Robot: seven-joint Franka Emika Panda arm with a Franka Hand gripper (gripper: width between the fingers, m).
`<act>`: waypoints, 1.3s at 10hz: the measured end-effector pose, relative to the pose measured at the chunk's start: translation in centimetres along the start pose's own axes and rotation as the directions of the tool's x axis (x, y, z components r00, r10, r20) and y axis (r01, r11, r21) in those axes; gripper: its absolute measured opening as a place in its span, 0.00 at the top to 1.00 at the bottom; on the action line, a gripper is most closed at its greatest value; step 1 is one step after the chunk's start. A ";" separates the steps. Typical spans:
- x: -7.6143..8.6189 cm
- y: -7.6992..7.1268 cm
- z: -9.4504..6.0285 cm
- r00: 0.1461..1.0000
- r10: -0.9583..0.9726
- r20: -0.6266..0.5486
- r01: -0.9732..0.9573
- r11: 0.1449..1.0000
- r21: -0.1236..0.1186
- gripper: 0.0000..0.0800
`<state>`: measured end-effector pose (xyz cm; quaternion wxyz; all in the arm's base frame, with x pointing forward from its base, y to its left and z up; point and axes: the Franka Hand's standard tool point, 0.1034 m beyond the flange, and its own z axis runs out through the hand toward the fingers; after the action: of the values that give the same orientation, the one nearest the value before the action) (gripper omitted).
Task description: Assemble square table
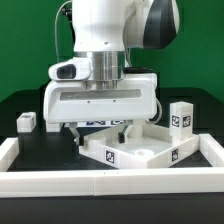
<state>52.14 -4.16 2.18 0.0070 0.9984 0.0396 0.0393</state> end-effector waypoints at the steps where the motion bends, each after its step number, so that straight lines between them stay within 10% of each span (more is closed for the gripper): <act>1: 0.1 -0.1 -0.1 1.000 0.019 -0.002 -0.019 1.000 0.000 0.19; 10: 1.4 0.3 0.6 0.989 -0.144 -0.021 0.144 0.989 -0.015 0.23; 12: 1.4 0.3 0.6 0.989 -0.144 -0.021 0.143 0.990 -0.016 0.67; 13: 1.4 0.3 0.6 0.989 -0.147 -0.020 0.147 0.989 -0.016 0.67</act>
Offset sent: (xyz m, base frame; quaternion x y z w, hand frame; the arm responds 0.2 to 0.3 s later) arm 0.0269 0.0183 -0.0062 0.0341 -0.0117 -0.1472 0.9884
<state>53.56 -4.32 1.66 0.0166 0.9922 0.1130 0.0496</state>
